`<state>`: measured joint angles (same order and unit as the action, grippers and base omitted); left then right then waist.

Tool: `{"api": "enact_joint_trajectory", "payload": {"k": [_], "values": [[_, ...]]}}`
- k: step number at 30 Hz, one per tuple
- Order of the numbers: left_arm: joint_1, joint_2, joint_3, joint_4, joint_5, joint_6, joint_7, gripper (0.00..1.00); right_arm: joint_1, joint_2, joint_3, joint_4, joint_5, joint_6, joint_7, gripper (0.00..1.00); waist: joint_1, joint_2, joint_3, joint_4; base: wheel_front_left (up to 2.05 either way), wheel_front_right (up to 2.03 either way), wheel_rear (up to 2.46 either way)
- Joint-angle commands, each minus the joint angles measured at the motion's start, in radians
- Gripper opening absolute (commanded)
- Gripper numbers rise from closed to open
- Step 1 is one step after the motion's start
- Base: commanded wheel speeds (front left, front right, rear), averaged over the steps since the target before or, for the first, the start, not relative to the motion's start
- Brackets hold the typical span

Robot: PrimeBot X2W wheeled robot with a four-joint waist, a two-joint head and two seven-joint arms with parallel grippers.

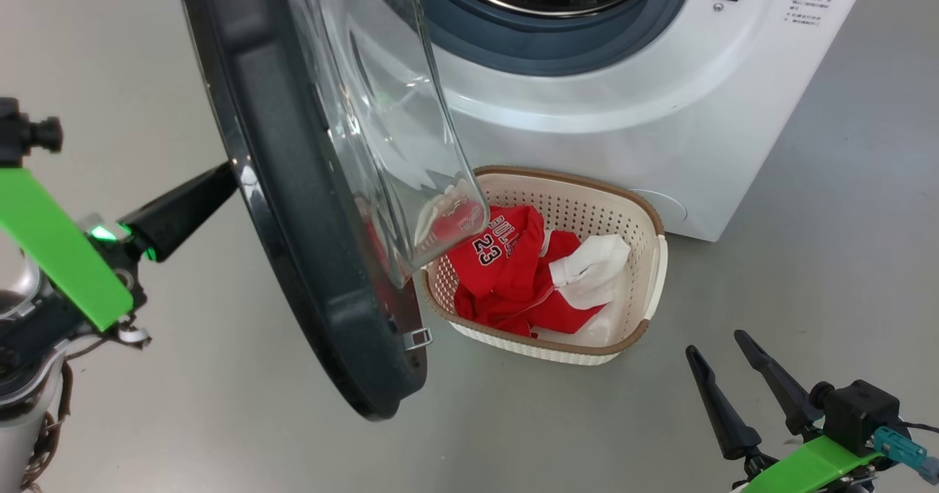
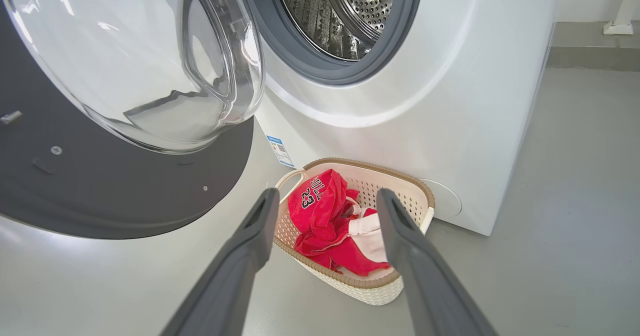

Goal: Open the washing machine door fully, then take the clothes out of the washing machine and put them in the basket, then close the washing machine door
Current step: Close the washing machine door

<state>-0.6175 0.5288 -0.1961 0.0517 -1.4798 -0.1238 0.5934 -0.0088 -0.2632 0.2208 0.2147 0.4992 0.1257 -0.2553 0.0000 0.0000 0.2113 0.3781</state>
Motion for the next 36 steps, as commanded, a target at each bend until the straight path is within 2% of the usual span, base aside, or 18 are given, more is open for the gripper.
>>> {"api": "enact_joint_trajectory", "payload": {"k": [1,2,3,5,6,7,22,36], "values": [[-0.012,0.059,0.047,-0.019,-0.01,-0.007,-0.015,0.18,-0.015,-0.007,0.02,-0.021,-0.003,0.005,-0.006,1.0,0.0,0.0,-0.004,0.001,0.0,0.0,0.0],[-0.003,0.059,0.05,-0.016,-0.013,-0.007,-0.027,0.24,-0.014,-0.007,0.021,-0.021,-0.003,0.005,-0.006,1.0,0.0,0.0,-0.006,0.001,0.0,0.0,0.0],[0.005,0.061,0.053,-0.012,-0.012,-0.007,-0.041,0.38,-0.014,-0.006,0.021,-0.022,-0.002,0.005,-0.006,1.0,0.0,0.0,-0.008,0.002,0.0,0.0,0.0],[0.022,0.062,0.056,-0.006,-0.009,-0.007,-0.068,0.6,-0.011,-0.006,0.02,-0.022,-0.002,0.005,-0.006,1.0,0.0,0.0,-0.011,0.004,0.0,0.0,0.0],[0.031,0.061,0.061,0.0,-0.012,-0.007,-0.083,0.76,-0.01,-0.006,0.02,-0.022,-0.002,0.005,-0.006,1.0,0.0,0.0,-0.012,0.005,0.0,0.0,0.0],[0.04,0.06,0.063,0.005,-0.012,-0.007,-0.097,1.0,-0.009,-0.006,0.021,-0.022,-0.002,0.005,-0.006,1.0,0.0,0.0,-0.013,0.005,0.0,0.0,0.0],[0.197,0.065,0.081,0.119,-0.002,-0.007,-0.301,1.0,0.008,0.003,0.029,-0.016,0.0,0.005,-0.006,1.0,0.0,0.0,-0.048,-0.003,0.0,0.0,0.0],[0.301,0.027,0.064,0.225,-0.008,-0.007,-0.468,1.0,0.016,0.005,0.032,-0.015,0.0,0.005,-0.006,1.0,0.0,0.0,-0.057,-0.007,0.0,0.0,0.0]]}}
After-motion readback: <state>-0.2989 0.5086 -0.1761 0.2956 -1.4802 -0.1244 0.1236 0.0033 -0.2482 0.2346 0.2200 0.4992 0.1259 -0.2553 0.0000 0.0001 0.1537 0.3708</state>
